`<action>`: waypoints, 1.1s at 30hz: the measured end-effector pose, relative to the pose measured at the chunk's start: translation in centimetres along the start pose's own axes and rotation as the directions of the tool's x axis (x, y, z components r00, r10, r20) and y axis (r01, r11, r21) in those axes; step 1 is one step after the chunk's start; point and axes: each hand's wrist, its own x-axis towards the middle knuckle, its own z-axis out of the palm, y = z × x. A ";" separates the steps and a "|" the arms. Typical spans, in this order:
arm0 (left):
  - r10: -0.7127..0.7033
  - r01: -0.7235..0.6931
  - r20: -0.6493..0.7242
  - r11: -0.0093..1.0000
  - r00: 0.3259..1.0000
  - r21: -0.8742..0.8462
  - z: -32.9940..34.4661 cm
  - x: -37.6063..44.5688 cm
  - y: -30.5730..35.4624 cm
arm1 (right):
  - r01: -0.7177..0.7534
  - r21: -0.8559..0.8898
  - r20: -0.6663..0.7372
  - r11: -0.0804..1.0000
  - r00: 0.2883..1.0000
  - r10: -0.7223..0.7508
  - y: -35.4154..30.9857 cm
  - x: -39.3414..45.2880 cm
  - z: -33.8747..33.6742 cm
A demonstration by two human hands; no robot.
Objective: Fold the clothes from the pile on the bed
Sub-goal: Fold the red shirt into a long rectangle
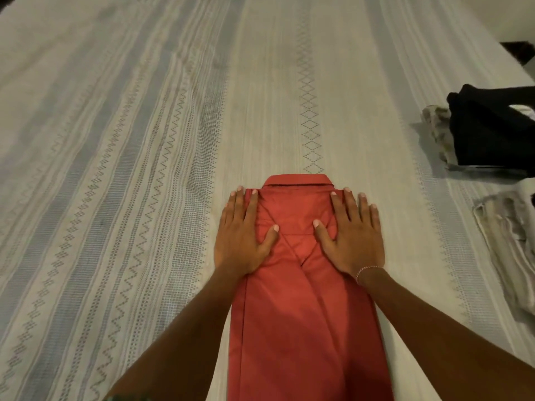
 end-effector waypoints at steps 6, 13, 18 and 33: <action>-0.006 0.004 0.025 0.998 1.000 0.059 -0.3 0.1 0.2 | 0.010 0.014 0.011 1.000 1.000 -0.010 0.2 0.1 0.0; -0.054 0.053 0.255 0.999 0.965 0.014 -3.0 0.7 1.0 | -0.019 0.096 0.242 0.995 0.970 -0.005 0.0 0.2 -2.1; 0.040 -0.040 0.037 0.999 0.999 0.003 -4.6 -7.8 5.6 | 0.269 0.076 -0.005 0.960 0.963 -0.270 -3.8 -9.9 -4.1; 0.141 -0.167 0.209 0.979 0.968 0.116 -3.2 -35.1 8.9 | 0.350 0.064 0.198 0.935 0.914 -0.355 -2.0 -36.2 -3.0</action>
